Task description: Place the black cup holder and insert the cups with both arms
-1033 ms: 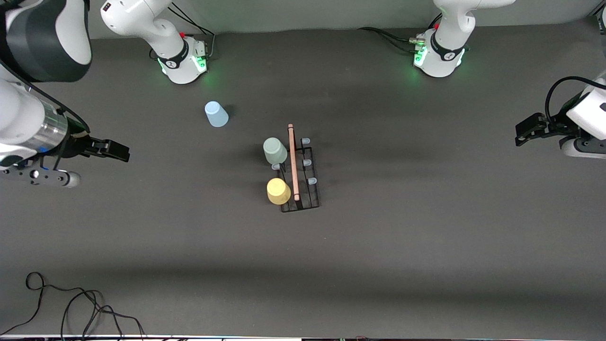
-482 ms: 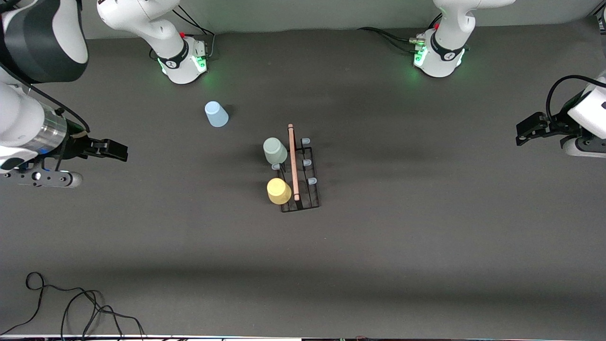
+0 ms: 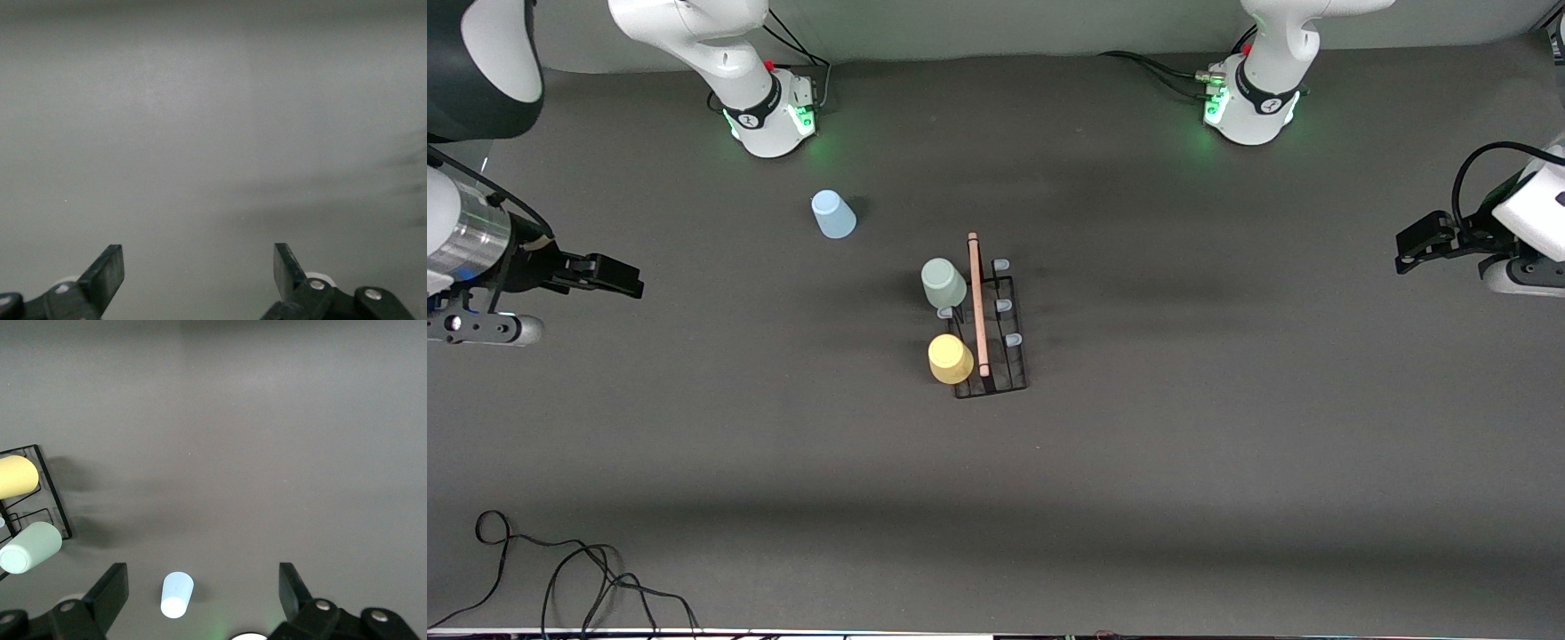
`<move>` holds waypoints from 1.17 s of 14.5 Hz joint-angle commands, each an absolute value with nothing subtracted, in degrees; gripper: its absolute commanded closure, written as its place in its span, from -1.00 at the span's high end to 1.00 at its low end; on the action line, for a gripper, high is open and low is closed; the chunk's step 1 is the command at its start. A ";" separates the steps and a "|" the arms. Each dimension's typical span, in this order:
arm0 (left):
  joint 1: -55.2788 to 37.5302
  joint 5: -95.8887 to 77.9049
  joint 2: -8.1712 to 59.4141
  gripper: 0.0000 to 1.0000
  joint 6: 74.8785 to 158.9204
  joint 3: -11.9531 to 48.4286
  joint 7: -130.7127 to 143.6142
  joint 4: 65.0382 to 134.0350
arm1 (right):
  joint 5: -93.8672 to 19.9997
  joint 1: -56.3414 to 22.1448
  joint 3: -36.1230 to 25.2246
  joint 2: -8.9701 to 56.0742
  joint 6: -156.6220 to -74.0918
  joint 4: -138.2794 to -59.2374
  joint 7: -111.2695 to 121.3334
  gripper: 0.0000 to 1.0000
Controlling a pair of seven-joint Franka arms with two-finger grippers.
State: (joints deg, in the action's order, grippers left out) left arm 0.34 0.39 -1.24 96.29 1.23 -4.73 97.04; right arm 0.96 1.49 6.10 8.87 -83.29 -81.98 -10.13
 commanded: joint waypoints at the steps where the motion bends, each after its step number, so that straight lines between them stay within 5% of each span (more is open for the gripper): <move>1: 0.00 1.23 -0.79 1.00 95.01 1.14 -4.22 95.98 | 3.60 4.66 9.58 5.54 -83.85 -85.60 -8.79 1.00; 7: -0.09 1.14 -0.62 1.00 95.01 1.23 -4.22 95.98 | 3.60 5.18 9.58 4.14 -85.07 -87.26 -8.79 1.00; 11: -0.09 1.23 -0.61 1.00 95.01 1.23 -4.22 95.98 | 2.81 7.38 9.75 -2.10 -92.72 -97.02 -8.53 1.00; 17: -0.09 1.23 -0.53 1.00 95.01 1.14 -4.22 95.98 | 2.81 6.50 9.67 -1.32 -92.46 -96.33 -8.70 1.00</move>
